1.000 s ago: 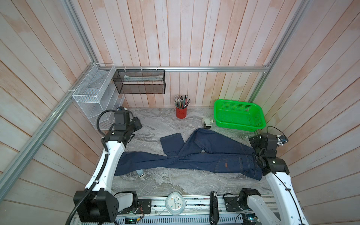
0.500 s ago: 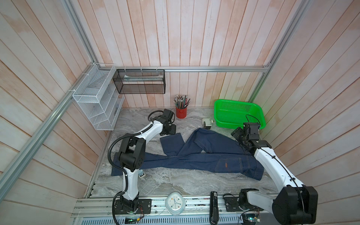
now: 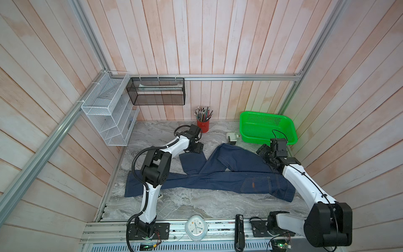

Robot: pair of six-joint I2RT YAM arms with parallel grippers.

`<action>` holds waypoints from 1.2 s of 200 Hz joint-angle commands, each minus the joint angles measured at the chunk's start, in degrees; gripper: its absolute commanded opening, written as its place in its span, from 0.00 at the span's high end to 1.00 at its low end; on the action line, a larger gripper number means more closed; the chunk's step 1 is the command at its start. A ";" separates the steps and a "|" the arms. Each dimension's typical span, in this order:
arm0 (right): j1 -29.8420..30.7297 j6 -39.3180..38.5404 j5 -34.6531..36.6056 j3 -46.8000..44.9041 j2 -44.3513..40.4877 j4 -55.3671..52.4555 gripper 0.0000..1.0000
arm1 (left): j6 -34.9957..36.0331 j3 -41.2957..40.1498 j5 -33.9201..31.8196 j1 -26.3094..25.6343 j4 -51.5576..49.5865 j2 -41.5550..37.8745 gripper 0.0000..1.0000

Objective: Fold and stack the trousers
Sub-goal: Flatten out the trousers at the center of the table.

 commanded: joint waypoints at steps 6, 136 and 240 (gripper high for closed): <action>0.23 -0.86 -0.37 -1.60 0.06 0.79 0.22 | 2.08 4.09 -1.53 -2.31 0.26 3.52 0.19; 0.14 -0.77 1.42 -3.33 -1.76 1.93 0.22 | -1.13 5.28 -10.94 -4.66 -6.68 7.34 0.98; 0.32 -3.34 -1.11 -4.65 -0.74 1.47 0.22 | -4.47 6.65 -24.94 12.75 -0.33 -11.61 1.00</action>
